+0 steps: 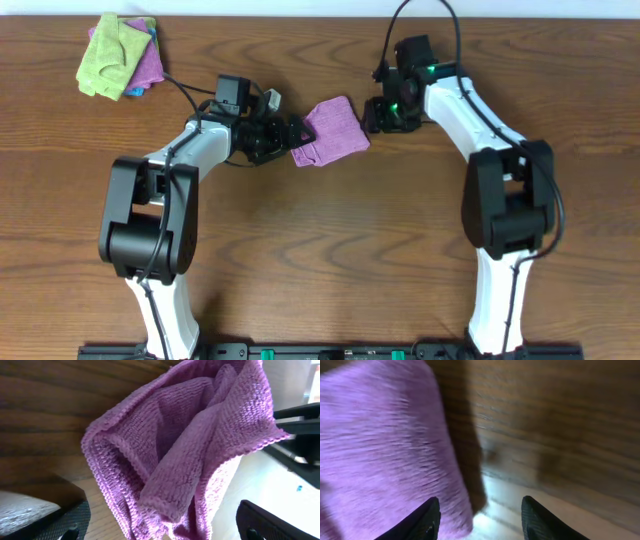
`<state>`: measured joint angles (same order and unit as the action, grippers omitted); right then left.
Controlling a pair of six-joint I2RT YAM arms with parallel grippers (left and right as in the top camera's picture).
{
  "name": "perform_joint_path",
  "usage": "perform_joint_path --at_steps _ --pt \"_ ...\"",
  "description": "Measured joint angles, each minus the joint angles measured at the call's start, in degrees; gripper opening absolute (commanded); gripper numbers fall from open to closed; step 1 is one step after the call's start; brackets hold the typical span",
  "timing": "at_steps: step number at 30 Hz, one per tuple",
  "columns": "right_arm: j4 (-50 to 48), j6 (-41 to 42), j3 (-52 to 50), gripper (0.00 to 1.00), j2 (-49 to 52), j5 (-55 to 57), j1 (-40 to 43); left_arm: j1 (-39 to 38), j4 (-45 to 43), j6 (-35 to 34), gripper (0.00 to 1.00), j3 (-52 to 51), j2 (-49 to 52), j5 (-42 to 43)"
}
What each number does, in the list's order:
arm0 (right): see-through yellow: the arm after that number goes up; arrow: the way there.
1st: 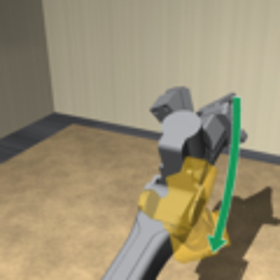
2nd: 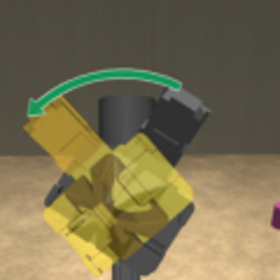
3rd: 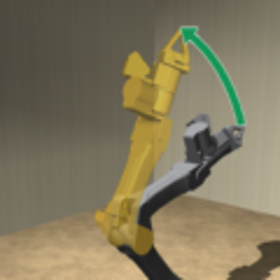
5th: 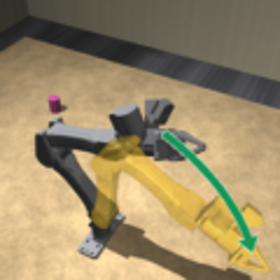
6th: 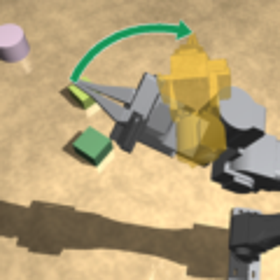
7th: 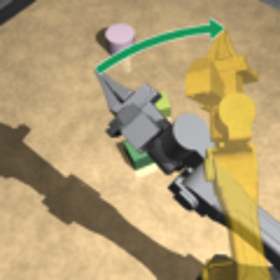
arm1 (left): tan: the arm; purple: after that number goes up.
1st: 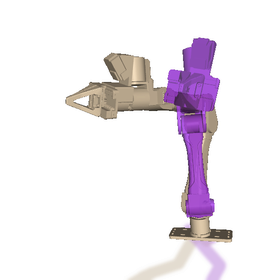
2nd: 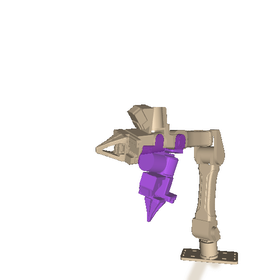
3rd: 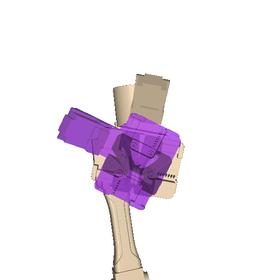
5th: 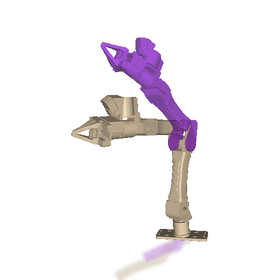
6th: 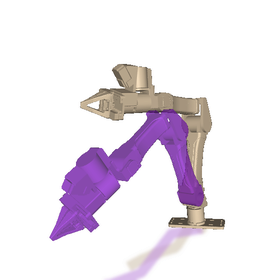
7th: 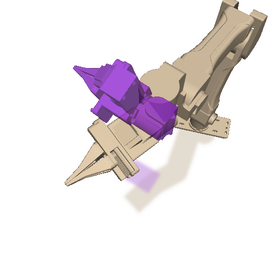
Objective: Fold the cloth
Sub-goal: 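Lift the folded purple cloth with the left gripper as the right gripper releases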
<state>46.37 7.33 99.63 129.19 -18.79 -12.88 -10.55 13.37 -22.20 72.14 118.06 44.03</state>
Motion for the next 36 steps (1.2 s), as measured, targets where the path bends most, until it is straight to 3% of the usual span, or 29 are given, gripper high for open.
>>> perform_joint_path --at_steps 3,5,7,9,22,23,24,32,34,36 --pt "-0.66 0.87 0.13 0.48 1.7 -1.92 0.02 0.04 -0.17 -0.13 0.95 0.07 0.24 0.76" --pt "-1.03 1.53 0.28 0.39 1.9 -3.15 0.0 0.02 -0.15 -0.31 0.95 0.17 0.35 0.96" --pt "-1.05 2.32 0.33 0.15 2.58 -4.35 -0.11 -0.09 -0.17 -0.33 0.95 0.22 0.37 0.98" --pt "-1.05 2.71 0.35 0.01 2.95 -4.79 -0.28 -0.24 -0.17 -0.33 0.95 0.24 0.42 1.03" --pt "-1.33 3.17 0.39 0.01 3.41 -5.29 -0.87 -1.4 -0.17 -0.33 0.95 0.33 0.46 0.61" --pt "-1.38 3.17 0.39 0.06 3.41 -5.44 -1.01 -1.46 -0.17 -0.33 0.96 0.35 0.46 0.55" --pt "-1.36 3.26 0.39 0.26 3.41 -5.75 -1.27 -1.55 -0.2 -0.33 0.95 0.37 0.46 0.57" --pt "-1.44 3.8 0.57 0.35 3.43 -9.31 -1.99 -1.9 -0.2 -0.33 0.96 0.46 0.46 0.13" --pt "-1.42 3.8 0.55 0.36 3.45 -9.81 -1.97 -2.32 -0.2 -0.33 1.0 0.55 0.46 -0.33" --pt "-1.4 3.82 0.55 0.38 3.48 -10.05 -1.99 -2.71 -0.15 -0.57 0.92 0.83 0.46 -0.76"
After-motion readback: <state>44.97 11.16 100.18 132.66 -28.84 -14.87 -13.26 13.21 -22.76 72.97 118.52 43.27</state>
